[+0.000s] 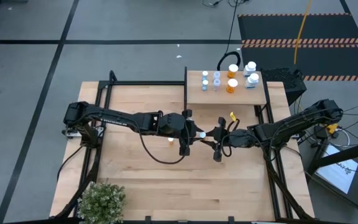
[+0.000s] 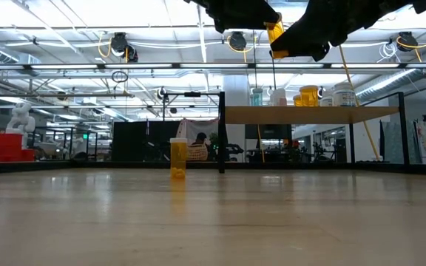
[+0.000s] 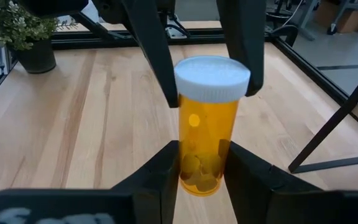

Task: Pick and place medicine bottles onto shelf by color
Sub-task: Put the bottom small orange pill bottle on the shelf

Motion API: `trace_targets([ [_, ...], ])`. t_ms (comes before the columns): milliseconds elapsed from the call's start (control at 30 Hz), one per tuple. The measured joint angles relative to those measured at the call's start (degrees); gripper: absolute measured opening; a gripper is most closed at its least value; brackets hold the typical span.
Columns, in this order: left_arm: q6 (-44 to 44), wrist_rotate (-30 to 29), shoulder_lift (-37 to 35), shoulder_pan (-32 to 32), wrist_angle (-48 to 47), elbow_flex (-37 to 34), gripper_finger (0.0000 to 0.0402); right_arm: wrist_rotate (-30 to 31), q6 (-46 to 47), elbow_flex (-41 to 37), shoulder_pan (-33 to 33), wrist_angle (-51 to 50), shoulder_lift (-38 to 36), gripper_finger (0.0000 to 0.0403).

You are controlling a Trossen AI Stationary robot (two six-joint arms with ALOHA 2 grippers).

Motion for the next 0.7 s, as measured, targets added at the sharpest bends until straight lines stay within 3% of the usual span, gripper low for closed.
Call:
trace_targets([
  [467,0.4,0.0,-0.2,0.5,-0.2,0.0,0.0125,-0.2,1.7,0.0,0.0,-1.4,0.0,0.0222],
  [700,1.2,-0.1,-3.0,2.1,-3.3,0.0,0.0125,-0.2,3.7,0.0,0.1,-8.4,-2.4,0.0247],
])
